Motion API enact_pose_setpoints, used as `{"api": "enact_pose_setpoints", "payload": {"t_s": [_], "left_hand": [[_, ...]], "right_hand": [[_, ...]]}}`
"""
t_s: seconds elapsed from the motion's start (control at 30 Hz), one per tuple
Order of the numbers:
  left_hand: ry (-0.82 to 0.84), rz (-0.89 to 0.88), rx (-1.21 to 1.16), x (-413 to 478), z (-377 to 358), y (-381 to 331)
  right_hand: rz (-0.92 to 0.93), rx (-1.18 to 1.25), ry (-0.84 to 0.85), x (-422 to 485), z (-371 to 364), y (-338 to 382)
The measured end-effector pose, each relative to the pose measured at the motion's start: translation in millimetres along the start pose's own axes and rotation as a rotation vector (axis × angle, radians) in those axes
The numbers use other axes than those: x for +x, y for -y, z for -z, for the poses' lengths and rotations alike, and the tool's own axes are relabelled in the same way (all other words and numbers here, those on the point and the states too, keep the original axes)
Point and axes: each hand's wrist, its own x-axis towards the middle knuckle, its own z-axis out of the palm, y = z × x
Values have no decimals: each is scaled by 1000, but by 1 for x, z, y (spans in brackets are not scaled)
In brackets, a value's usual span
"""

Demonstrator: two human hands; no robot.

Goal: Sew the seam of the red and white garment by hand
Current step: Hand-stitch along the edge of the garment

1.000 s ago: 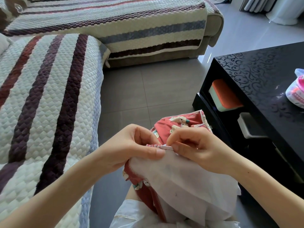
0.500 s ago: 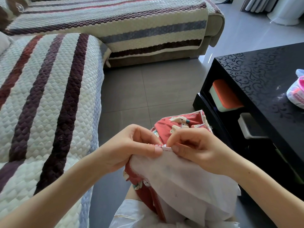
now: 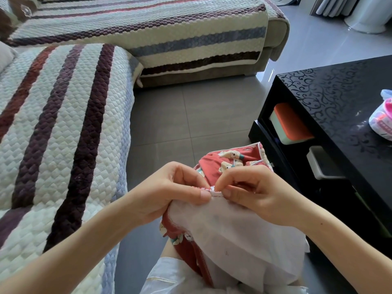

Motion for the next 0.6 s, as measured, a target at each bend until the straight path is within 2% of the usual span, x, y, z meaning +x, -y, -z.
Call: {"api": "enact_pose_setpoints", "payload": {"t_s": [0.33, 0.6], "left_hand": [[114, 2, -86, -1, 0, -1], [-25, -89, 8, -2, -5, 1]], "right_hand": [[4, 139, 22, -2, -1, -2], [59, 160, 5, -3, -6, -7]]}}
